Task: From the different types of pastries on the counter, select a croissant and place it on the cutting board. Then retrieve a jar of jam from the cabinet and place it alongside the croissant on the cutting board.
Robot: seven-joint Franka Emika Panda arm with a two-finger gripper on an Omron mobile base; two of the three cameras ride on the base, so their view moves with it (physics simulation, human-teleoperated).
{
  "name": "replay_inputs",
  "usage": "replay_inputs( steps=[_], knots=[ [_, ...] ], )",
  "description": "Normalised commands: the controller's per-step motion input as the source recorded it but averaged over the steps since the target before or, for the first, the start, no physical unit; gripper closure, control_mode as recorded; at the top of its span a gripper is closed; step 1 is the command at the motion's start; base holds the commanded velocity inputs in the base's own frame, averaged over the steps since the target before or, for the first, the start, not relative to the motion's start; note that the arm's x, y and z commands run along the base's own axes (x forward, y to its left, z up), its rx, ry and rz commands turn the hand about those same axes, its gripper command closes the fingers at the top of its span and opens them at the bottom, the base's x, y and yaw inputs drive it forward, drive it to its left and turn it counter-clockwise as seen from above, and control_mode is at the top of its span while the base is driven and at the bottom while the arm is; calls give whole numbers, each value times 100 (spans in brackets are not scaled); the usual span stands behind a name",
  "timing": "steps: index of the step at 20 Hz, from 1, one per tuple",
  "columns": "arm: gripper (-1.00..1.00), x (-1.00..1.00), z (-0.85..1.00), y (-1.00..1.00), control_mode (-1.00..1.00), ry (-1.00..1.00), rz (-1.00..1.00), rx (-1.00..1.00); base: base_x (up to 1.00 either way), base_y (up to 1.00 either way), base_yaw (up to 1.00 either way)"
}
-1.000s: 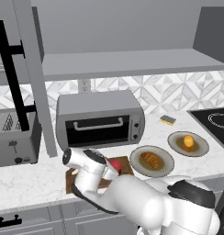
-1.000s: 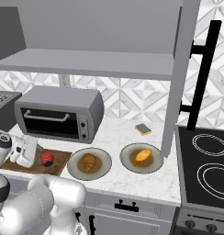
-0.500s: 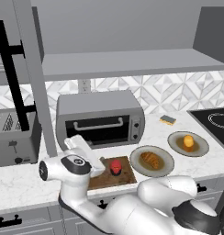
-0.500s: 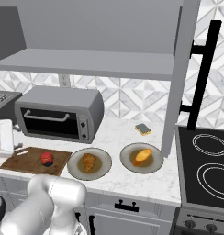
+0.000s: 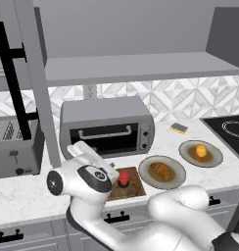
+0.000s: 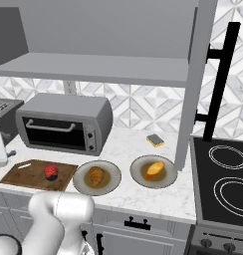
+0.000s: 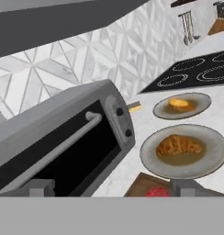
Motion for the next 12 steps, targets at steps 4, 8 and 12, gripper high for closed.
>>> replay_inputs(
  steps=[4, 8, 12],
  knots=[
    [-100, -38, 11, -78, -100, -3, 42, -8, 0, 0, 0],
    [-100, -38, 74, -73, -100, -2, 44, -2, 0, 0, 0],
    [-100, -62, 72, -80, -100, 6, 22, 3, 0, 0, 0]
  ],
)
